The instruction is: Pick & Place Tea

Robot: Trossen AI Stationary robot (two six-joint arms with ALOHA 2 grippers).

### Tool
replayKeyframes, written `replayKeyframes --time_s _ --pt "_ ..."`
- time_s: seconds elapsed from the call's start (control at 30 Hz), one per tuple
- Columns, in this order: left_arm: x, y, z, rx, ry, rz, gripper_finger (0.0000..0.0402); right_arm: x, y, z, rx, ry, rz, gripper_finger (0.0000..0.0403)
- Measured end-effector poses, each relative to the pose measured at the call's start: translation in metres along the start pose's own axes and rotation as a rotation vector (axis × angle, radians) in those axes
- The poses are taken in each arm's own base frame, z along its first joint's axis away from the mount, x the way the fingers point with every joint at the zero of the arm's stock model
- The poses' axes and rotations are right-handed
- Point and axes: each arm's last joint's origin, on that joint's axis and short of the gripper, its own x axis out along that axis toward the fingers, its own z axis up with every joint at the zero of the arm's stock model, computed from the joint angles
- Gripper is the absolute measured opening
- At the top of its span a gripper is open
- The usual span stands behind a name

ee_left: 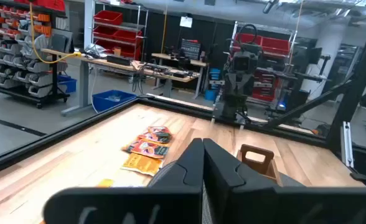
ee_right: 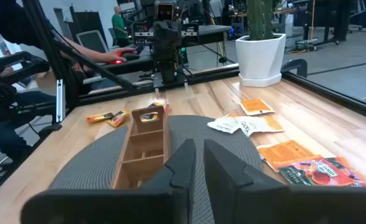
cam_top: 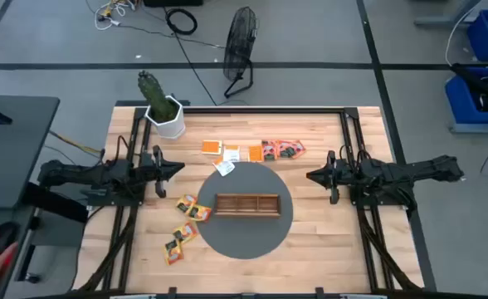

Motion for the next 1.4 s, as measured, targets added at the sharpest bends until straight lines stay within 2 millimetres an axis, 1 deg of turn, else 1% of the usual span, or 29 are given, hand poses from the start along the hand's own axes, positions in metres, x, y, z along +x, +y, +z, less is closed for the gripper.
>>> replayKeyframes --time_s 1.4 --pt "0.0 0.0 0.0 0.001 0.0 0.0 0.0003 0.0 0.0 0.0 0.0 0.0 0.0 0.0043"
